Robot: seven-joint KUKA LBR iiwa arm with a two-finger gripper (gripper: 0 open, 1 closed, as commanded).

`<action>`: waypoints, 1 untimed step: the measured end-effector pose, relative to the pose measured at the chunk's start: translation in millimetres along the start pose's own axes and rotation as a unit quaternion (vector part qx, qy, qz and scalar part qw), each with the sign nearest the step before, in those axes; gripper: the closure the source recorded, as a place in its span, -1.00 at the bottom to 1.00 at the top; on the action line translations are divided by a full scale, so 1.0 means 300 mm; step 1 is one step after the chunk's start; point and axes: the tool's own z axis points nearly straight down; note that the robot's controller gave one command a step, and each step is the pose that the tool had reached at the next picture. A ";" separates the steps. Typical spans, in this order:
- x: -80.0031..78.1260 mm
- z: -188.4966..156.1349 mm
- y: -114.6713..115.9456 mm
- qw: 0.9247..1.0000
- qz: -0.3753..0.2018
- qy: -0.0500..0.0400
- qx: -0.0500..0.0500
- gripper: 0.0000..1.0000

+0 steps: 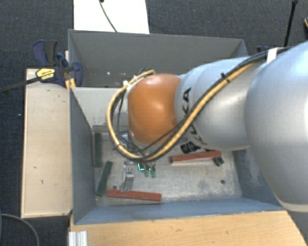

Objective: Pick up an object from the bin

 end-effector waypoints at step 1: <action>-0.014 0.247 -0.208 1.000 0.013 -0.001 0.001 -1.00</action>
Offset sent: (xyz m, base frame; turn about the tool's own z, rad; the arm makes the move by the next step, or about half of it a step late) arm 0.0045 -0.0583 -0.0708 0.0196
